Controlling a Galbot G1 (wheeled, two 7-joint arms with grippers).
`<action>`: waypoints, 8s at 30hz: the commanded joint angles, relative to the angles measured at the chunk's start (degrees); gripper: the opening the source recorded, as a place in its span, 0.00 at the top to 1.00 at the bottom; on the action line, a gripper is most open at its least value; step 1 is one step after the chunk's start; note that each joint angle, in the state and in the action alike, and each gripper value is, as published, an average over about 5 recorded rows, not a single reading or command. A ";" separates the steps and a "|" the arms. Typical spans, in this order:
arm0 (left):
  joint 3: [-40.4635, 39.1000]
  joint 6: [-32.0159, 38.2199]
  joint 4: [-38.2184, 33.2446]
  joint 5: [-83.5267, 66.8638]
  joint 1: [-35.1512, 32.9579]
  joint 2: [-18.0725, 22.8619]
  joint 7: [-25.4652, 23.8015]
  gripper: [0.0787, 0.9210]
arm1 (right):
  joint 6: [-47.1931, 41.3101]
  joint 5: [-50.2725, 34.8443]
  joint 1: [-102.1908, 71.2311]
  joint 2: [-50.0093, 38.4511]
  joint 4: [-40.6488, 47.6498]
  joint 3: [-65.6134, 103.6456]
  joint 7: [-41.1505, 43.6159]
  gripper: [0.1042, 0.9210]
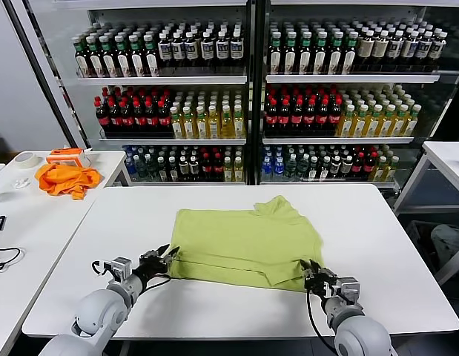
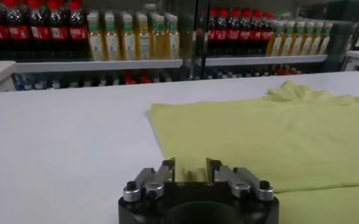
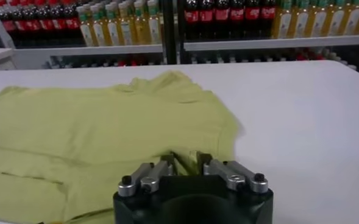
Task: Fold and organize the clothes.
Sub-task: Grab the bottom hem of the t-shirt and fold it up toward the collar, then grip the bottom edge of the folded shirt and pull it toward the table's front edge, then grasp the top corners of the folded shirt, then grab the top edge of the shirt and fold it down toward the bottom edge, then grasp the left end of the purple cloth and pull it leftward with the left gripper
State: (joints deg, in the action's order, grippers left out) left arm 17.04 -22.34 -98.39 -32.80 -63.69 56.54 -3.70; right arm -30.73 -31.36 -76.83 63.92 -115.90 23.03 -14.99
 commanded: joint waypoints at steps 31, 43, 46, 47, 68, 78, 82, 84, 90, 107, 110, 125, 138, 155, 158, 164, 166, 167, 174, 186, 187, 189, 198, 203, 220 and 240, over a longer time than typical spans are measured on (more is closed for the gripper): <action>-0.48 -10.77 -9.38 3.77 -8.69 -0.89 7.34 0.58 | 2.60 2.58 -10.61 1.10 -2.02 3.69 1.18 0.63; 3.18 -10.73 -19.14 3.65 -19.33 -3.02 7.50 0.97 | 2.03 2.99 -18.35 -0.73 -9.76 6.14 0.99 0.99; 5.91 -10.71 -23.14 3.65 -23.93 -3.89 7.40 1.00 | 2.08 3.71 -22.27 -1.01 -12.65 6.65 1.06 0.99; 6.84 -10.70 -24.09 3.65 -25.14 -4.13 7.33 1.00 | 2.14 4.06 -23.40 -1.07 -13.32 6.67 1.08 0.99; 12.86 -10.79 -32.14 5.58 -30.73 -4.70 7.55 0.88 | 1.17 7.74 -28.54 -1.09 -20.68 9.61 -1.34 0.79; 11.47 -10.65 -26.89 -0.46 -16.74 -7.63 7.82 0.53 | -2.29 -3.10 -13.08 -5.26 -20.47 12.41 -2.97 0.44; 7.09 -9.52 -18.90 -0.37 -8.08 -8.34 7.46 0.40 | -2.41 -2.43 -0.34 -5.77 -12.36 5.59 -4.12 0.30; 5.58 -8.96 -15.87 -0.60 -5.27 -8.52 7.07 0.32 | -2.40 -2.15 4.55 -5.60 -8.59 2.20 -4.49 0.23; 0.87 -7.17 -8.08 -2.32 2.57 -8.47 5.20 0.15 | -2.43 -2.18 16.82 -2.61 2.02 -6.50 -4.96 0.12; -9.24 -3.26 12.74 -0.67 18.60 -3.05 0.05 0.12 | -1.88 3.80 40.48 9.56 35.69 -15.06 2.52 0.12; -9.95 -3.11 14.56 -0.49 19.89 -2.81 -0.62 0.12 | -1.02 5.69 41.66 11.22 39.32 -15.40 3.44 0.12; -9.25 -6.15 18.40 -0.16 19.46 -2.83 -7.08 0.12 | 2.46 7.16 42.61 15.04 47.33 -16.23 4.35 0.12; -8.69 -6.61 19.59 -3.13 19.47 -1.80 -6.48 0.19 | 0.91 5.84 42.47 15.57 47.22 -16.00 2.90 0.24; -4.87 -4.45 16.18 -5.68 15.22 -0.66 -10.85 0.77 | 6.85 8.55 40.96 16.03 43.89 -15.37 2.60 0.82; -3.96 -2.92 14.48 -6.84 14.55 -1.21 -11.07 0.87 | 6.70 7.40 39.40 14.11 37.53 -15.36 2.21 0.93; -1.18 -0.58 6.26 -9.20 9.78 -3.57 -11.06 0.99 | 1.81 2.69 33.86 8.24 22.42 -14.60 0.22 1.00; -0.51 -0.22 3.60 -9.30 8.04 -4.27 -10.80 0.99 | 0.53 2.09 31.20 6.52 18.13 -14.11 -0.15 1.00; -0.30 0.00 2.67 -9.32 7.36 -4.50 -10.60 0.99 | 0.03 1.94 29.73 5.81 16.12 -13.80 -0.26 1.00; 1.96 1.02 -2.97 -9.31 1.25 -5.85 -9.47 0.99 | -2.19 2.57 17.43 2.21 4.79 -11.07 -0.92 1.00; 7.64 4.58 -7.25 -6.98 -11.35 -6.72 -10.11 0.99 | 0.11 5.91 6.01 -0.33 -1.13 -8.08 -0.05 1.00; 7.68 4.59 -7.10 -6.98 -11.42 -6.65 -10.23 0.99 | 0.14 6.28 5.52 -0.38 -1.28 -7.80 0.08 1.00; 7.60 4.66 -6.70 -6.96 -11.44 -6.38 -10.46 0.99 | 0.33 7.38 4.65 -0.23 -1.32 -7.39 0.34 1.00; 7.58 4.42 -5.38 -6.87 -10.92 -6.45 -10.70 0.99 | 0.85 9.18 1.57 0.33 -1.81 -6.43 0.88 1.00; 7.39 3.18 -6.09 -6.66 -12.01 -6.72 -10.59 0.99 | 1.11 10.30 1.29 0.45 -0.78 -6.27 1.32 1.00; 6.59 2.78 -6.90 -3.19 -11.95 -6.42 -8.22 0.93 | -1.94 12.12 -3.56 0.15 -4.33 -5.93 2.66 0.99; -3.13 0.95 -15.36 -9.22 -14.68 -1.37 26.70 0.25 | -2.25 13.44 -11.97 0.41 -13.37 0.46 2.89 0.32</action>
State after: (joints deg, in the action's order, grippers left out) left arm 19.20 -20.30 -111.01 -39.83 -77.34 52.51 5.28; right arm -32.59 -18.61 -85.40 64.22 -126.00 21.60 -12.21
